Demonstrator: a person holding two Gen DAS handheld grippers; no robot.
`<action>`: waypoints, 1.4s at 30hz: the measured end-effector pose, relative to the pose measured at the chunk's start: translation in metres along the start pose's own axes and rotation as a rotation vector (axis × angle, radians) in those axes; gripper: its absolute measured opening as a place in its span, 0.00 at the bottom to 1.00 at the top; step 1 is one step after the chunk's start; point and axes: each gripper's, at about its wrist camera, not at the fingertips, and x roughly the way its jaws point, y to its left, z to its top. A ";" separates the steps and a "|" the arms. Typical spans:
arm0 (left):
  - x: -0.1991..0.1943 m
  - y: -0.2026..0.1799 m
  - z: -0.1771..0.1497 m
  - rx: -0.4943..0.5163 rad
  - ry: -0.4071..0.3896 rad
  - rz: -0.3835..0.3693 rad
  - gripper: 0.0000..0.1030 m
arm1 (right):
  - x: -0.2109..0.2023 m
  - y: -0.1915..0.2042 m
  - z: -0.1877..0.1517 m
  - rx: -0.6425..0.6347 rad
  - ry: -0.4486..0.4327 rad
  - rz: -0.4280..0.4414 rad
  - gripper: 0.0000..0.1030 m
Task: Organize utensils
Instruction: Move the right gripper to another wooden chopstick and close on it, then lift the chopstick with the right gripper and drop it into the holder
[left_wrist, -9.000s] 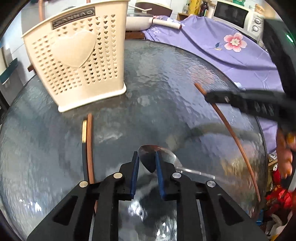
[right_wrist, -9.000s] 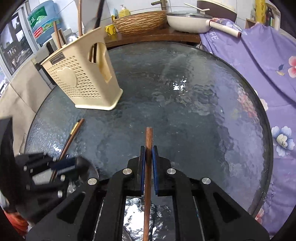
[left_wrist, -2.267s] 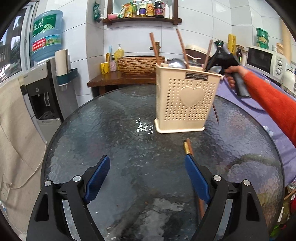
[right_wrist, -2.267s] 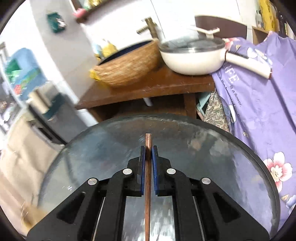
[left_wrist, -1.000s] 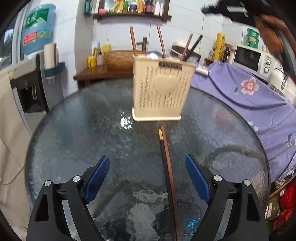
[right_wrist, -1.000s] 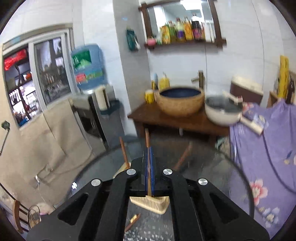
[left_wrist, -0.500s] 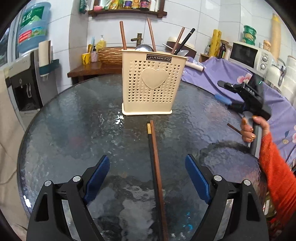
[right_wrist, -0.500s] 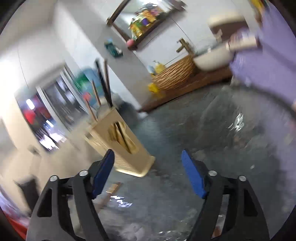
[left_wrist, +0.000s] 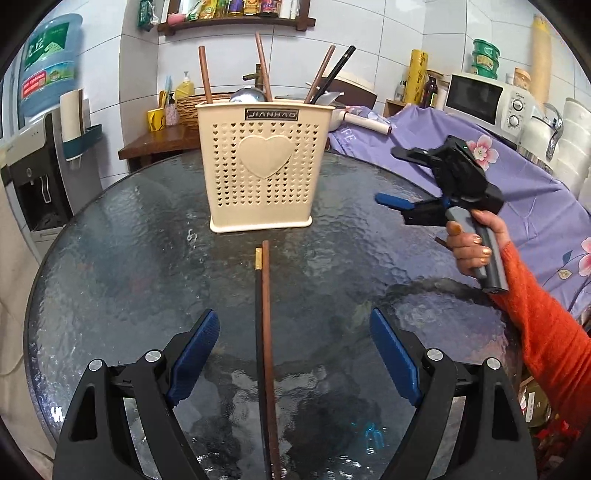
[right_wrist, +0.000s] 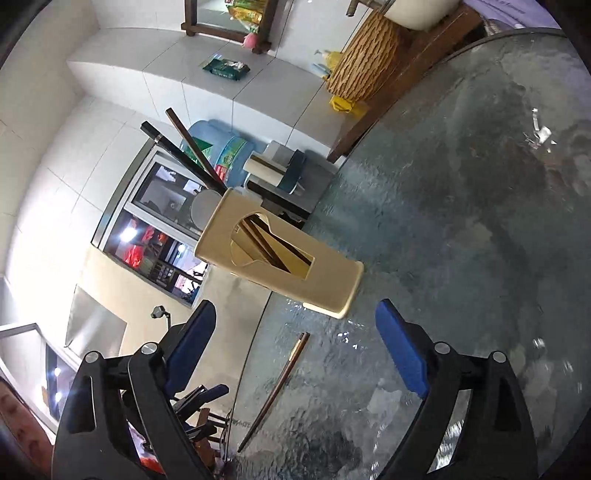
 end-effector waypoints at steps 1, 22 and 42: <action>0.000 0.000 0.001 0.000 -0.002 0.002 0.79 | 0.002 0.004 0.002 -0.017 -0.007 0.016 0.85; 0.003 0.001 0.004 -0.004 -0.010 -0.062 0.79 | -0.073 0.106 -0.083 -0.415 0.163 -1.258 0.67; -0.003 0.012 0.002 -0.006 -0.013 -0.017 0.80 | -0.046 0.125 -0.088 -0.411 0.159 -1.085 0.08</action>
